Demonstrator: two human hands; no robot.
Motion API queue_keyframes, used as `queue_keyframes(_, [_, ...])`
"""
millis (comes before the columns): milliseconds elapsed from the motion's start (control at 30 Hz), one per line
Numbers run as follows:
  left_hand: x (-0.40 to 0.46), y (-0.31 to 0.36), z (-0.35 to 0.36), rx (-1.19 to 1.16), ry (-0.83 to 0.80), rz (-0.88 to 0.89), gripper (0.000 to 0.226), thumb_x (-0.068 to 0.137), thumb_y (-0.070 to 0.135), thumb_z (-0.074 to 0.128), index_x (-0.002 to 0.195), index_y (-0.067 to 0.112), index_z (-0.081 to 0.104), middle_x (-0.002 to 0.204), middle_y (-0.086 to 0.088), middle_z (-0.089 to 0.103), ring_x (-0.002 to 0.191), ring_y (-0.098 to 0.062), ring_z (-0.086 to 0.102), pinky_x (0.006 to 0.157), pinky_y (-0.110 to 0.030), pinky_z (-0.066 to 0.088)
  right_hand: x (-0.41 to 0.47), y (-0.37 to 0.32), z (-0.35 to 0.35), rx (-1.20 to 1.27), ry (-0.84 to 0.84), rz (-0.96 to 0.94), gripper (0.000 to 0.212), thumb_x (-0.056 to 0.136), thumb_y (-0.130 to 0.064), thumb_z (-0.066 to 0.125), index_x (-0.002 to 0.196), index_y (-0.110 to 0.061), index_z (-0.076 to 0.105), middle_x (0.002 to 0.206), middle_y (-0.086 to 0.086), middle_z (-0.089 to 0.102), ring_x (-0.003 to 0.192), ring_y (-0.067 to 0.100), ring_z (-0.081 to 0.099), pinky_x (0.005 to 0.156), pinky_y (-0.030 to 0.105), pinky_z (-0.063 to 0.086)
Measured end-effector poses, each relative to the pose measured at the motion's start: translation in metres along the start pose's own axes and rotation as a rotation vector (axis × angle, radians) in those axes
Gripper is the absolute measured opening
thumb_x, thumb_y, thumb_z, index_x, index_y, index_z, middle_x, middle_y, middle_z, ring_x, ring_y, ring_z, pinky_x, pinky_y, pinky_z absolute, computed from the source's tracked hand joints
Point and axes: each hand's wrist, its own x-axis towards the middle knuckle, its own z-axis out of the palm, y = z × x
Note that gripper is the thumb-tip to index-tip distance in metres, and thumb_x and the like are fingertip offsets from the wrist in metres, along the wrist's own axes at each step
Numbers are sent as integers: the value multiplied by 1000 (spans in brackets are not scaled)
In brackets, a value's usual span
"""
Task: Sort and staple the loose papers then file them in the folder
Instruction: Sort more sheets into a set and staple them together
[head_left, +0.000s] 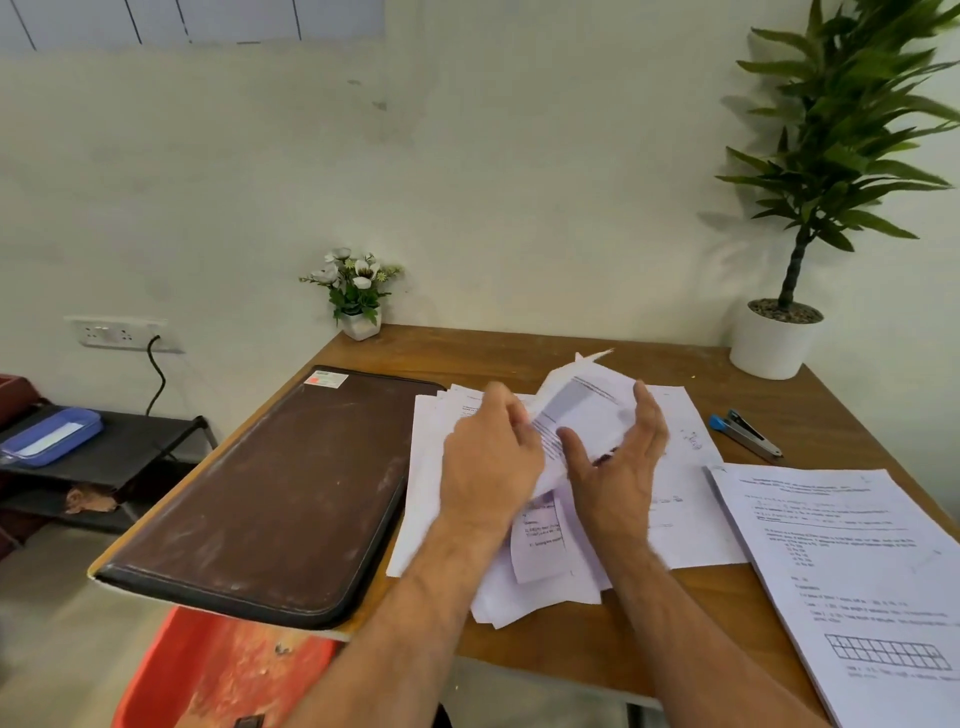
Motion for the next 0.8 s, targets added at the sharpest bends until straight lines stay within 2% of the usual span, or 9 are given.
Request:
queue_keyframes(133, [16,15,-24,6,42,-31,30,102,16,52,130,26,56,113,0,69,97,-20,66,77,-26,46,11,-20,6,104,-156,-59,83,88,-48,66,155,-36,19,164,-12,11,142,7,30,100,23,47])
queue_keyframes(267, [24,24,-41,128,91,39,27,105,24,47,128,22,62,118,-5,71,104,-27,67,79,-32,45,19,-53,8,32,-225,-188,76,96,-47,61,157,-35,18,166,-14,1,147,-4,8,112,29,31])
queue_keyframes(400, [18,35,-56,191,215,174,28,106,25,45,129,24,62,115,-3,73,101,-29,67,82,-37,49,23,-89,3,132,-213,-194,72,98,-43,59,157,-32,19,167,-9,5,147,-3,8,112,37,39])
queue_keyframes(467, [13,42,-62,138,296,250,28,106,22,47,129,23,63,111,-3,75,98,-29,69,83,-37,50,23,-106,-3,190,-186,-199,73,97,-39,60,157,-27,21,166,-3,11,149,2,11,109,21,38])
queue_keyframes(500, [12,46,-65,95,333,286,28,105,21,49,128,22,65,109,-3,76,97,-29,70,82,-36,50,25,-113,-7,203,-165,-198,73,97,-38,62,157,-26,23,166,0,14,149,5,12,106,11,32])
queue_keyframes(533, [11,49,-68,44,365,319,27,104,20,50,127,21,66,107,-3,76,95,-28,71,82,-35,50,27,-118,-11,205,-137,-192,74,96,-39,64,157,-26,24,165,2,17,150,8,15,105,11,27])
queue_keyframes(667, [15,56,-77,-163,453,389,24,104,18,53,122,15,68,101,0,76,85,-16,70,73,-24,54,38,-124,-27,182,-9,-116,78,91,-53,65,154,-32,24,161,3,23,148,20,25,113,40,33])
queue_keyframes(733, [15,56,-79,-213,492,408,23,103,16,53,120,12,68,99,2,75,80,-6,63,67,-7,46,42,-120,-38,158,-4,-53,81,89,-57,64,155,-36,21,163,1,20,149,22,24,112,44,32])
queue_keyframes(800, [15,56,-80,-270,524,419,22,103,14,54,118,8,69,97,5,71,84,-1,58,67,0,40,44,-109,-48,148,-22,-7,83,90,-57,64,156,-36,18,164,-2,19,149,21,23,111,40,29])
